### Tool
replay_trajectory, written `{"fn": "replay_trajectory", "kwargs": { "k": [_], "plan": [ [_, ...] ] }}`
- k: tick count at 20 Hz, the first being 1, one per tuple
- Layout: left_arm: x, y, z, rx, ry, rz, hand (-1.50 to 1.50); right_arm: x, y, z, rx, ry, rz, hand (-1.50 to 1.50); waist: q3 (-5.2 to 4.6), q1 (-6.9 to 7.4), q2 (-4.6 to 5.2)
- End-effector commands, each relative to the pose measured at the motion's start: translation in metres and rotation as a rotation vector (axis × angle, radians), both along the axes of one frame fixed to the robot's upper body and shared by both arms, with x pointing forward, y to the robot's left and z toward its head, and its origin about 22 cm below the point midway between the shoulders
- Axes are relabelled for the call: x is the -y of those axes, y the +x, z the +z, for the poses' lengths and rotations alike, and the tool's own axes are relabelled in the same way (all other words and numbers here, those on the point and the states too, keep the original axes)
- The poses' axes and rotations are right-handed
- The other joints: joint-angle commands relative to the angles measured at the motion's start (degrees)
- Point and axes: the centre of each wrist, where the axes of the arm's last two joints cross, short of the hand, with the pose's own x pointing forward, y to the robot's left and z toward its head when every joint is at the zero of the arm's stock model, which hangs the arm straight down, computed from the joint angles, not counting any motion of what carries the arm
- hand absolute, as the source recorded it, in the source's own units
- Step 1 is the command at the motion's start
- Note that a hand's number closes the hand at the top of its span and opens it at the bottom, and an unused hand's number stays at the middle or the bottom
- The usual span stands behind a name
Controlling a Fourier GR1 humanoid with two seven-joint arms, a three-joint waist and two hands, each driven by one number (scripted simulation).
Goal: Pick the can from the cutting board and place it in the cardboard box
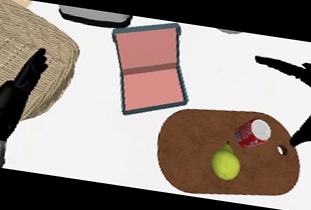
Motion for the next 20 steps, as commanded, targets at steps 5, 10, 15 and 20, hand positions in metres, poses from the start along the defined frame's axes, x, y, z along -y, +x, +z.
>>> {"fn": "replay_trajectory", "kwargs": {
  "k": [5, 10, 15, 20],
  "plan": [
    [-0.008, -0.012, -0.041, -0.148, -0.002, 0.067, 0.0, -0.034, 0.001, -0.006, -0.133, -0.322, 0.164, -1.5, -0.97, -1.21, 0.39],
    [0.001, -0.007, -0.044, -0.138, -0.003, 0.07, 0.0, -0.043, -0.003, -0.022, -0.125, -0.373, 0.148, -1.5, -0.93, -1.98, 0.29],
    [-0.01, -0.013, -0.049, -0.151, 0.002, 0.074, 0.0, -0.047, -0.002, -0.033, -0.11, -0.392, 0.108, -1.5, -0.94, -1.88, 0.33],
    [-0.007, -0.02, -0.041, -0.132, -0.009, 0.085, 0.0, -0.042, -0.01, -0.047, -0.109, -0.446, 0.084, -1.5, -0.9, -1.74, 0.18]
  ]
}}
